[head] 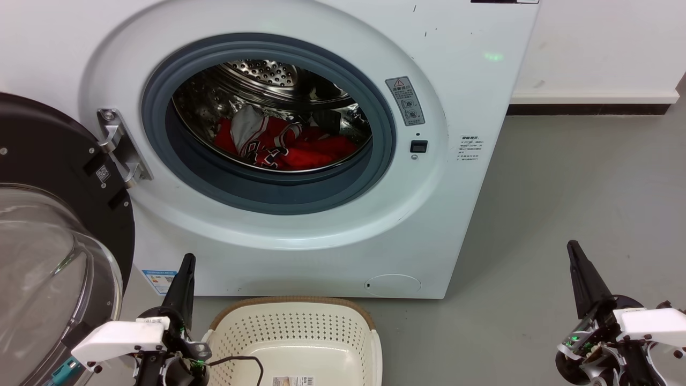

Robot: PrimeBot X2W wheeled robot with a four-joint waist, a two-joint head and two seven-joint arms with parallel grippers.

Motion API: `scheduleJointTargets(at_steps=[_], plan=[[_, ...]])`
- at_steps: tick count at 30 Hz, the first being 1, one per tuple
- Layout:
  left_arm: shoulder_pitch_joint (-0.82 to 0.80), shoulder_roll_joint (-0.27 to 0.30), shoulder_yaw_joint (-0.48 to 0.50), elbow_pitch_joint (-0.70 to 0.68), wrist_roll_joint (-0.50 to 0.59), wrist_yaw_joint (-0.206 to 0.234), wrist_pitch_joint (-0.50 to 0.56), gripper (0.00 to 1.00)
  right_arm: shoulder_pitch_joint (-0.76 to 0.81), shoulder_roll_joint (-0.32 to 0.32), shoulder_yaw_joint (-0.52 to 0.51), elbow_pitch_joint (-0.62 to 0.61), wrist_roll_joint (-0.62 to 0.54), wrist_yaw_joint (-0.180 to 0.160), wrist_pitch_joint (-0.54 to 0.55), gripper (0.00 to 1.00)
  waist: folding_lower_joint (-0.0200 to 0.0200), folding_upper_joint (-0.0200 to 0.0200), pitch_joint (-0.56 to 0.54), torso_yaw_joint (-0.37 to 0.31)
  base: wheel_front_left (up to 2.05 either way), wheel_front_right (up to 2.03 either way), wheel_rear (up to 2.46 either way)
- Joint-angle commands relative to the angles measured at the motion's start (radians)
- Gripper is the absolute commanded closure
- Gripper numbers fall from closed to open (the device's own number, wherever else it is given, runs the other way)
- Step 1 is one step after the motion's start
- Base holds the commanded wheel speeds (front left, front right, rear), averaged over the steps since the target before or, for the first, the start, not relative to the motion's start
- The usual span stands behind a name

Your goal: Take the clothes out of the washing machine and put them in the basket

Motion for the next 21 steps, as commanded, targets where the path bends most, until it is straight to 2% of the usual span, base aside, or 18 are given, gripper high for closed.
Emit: scheduleJointTargets(at_steps=[1, 17, 18, 21], plan=[[-0.006, 0.000, 0.003, -0.001, -0.002, -0.002, 0.002, 1.00, -0.012, 0.003, 0.000, 0.002, -0.004, 0.000, 0.000, 1.00, 0.0000, -0.0001, 0.000, 0.000, 0.00, 0.00, 0.00], [-0.006, 0.000, 0.003, -0.001, -0.002, -0.002, 0.002, 1.00, -0.012, 0.003, 0.001, 0.002, -0.004, 0.000, 0.000, 1.00, 0.0000, -0.0001, 0.000, 0.000, 0.00, 0.00, 0.00], [0.001, 0.000, -0.001, 0.003, 0.000, 0.000, 0.000, 0.00, 0.002, 0.000, 0.000, 0.002, 0.000, 0.000, 0.000, 0.00, 0.0000, -0.0001, 0.000, 0.000, 0.00, 0.00, 0.00], [0.023, -0.003, -0.004, 0.027, 0.000, 0.000, -0.001, 0.00, 0.023, 0.001, 0.001, 0.026, 0.000, 0.000, -0.001, 0.00, 0.0000, -0.0001, 0.000, 0.000, 0.00, 0.00, 0.00]])
